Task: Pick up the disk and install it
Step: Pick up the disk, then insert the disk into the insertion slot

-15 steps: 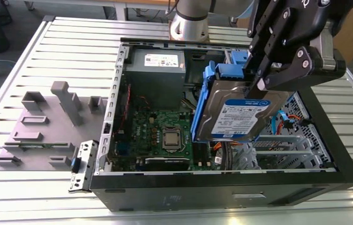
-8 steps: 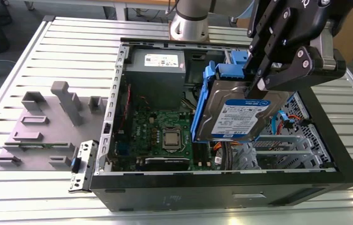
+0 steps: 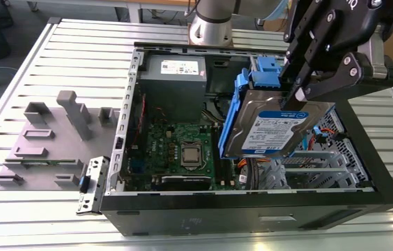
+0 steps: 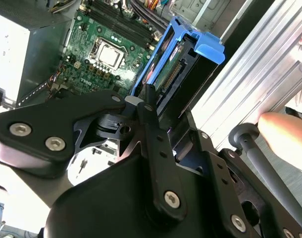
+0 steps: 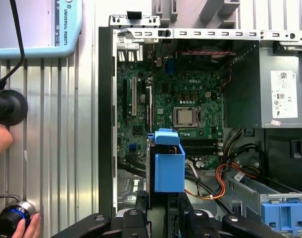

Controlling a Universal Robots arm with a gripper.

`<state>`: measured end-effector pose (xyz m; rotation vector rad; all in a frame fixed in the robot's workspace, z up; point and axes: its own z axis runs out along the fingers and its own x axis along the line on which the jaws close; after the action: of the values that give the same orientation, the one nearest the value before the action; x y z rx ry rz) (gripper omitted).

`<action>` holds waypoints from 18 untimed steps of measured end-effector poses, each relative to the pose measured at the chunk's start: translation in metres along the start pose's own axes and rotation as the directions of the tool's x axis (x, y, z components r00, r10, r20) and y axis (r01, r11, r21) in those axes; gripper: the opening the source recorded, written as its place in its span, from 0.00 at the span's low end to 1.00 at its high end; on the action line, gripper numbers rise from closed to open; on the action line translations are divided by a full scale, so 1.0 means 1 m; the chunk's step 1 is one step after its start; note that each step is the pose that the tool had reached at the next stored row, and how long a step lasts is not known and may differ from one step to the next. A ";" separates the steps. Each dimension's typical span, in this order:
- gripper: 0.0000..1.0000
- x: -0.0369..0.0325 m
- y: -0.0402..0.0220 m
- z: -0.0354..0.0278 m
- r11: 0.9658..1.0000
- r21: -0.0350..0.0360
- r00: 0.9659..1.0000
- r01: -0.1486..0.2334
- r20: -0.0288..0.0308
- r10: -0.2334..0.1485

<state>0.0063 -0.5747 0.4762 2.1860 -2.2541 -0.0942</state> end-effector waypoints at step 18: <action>0.35 -0.0012 -0.0407 -0.0012 1.000 -0.002 1.000 0.000 0.000 0.000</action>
<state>0.0470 -0.5747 0.4757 2.1851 -2.2530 -0.0963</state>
